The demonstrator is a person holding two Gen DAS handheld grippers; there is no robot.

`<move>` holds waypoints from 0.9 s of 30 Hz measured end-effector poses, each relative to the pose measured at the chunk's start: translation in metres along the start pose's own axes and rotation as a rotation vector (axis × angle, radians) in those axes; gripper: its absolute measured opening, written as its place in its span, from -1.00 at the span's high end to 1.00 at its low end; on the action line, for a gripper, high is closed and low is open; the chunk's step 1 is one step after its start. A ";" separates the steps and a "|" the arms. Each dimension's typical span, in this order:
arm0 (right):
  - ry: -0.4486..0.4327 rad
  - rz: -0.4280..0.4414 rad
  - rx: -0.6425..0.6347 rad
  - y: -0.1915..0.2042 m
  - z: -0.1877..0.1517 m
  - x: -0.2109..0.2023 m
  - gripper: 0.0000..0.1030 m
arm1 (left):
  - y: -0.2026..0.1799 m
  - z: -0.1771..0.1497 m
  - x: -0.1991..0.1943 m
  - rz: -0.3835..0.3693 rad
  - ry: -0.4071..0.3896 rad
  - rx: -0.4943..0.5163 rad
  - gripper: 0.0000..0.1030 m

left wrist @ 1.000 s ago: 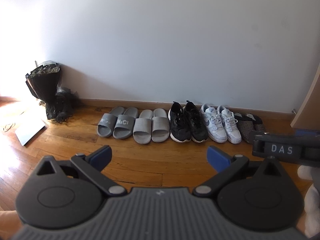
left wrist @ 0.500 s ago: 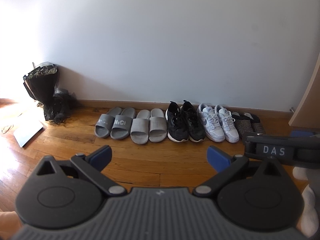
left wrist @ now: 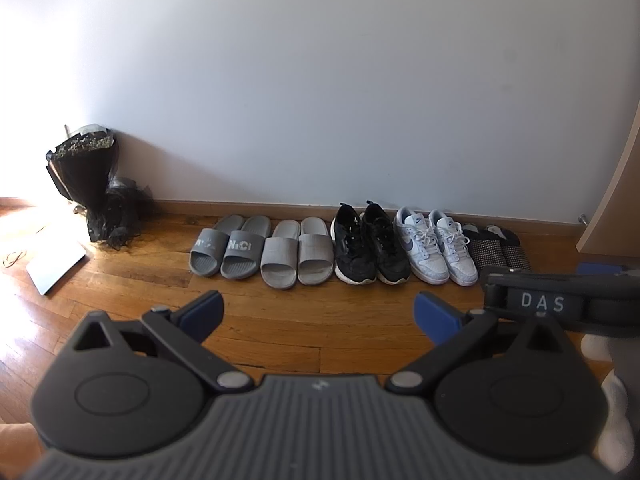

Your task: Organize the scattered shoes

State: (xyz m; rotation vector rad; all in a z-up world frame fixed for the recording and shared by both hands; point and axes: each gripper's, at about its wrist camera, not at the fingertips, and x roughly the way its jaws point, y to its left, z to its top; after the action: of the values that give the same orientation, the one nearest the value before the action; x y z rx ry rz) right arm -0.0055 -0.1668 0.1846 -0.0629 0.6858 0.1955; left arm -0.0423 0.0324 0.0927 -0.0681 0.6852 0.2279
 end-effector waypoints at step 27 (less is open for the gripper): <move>-0.004 -0.007 0.012 -0.004 -0.002 0.000 -0.99 | -0.003 0.001 0.003 -0.005 -0.002 0.003 -0.99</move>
State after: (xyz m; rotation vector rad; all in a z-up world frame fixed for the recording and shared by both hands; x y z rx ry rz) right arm -0.0065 -0.1712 0.1830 -0.0535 0.6822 0.1847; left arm -0.0389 0.0298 0.0912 -0.0664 0.6831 0.2225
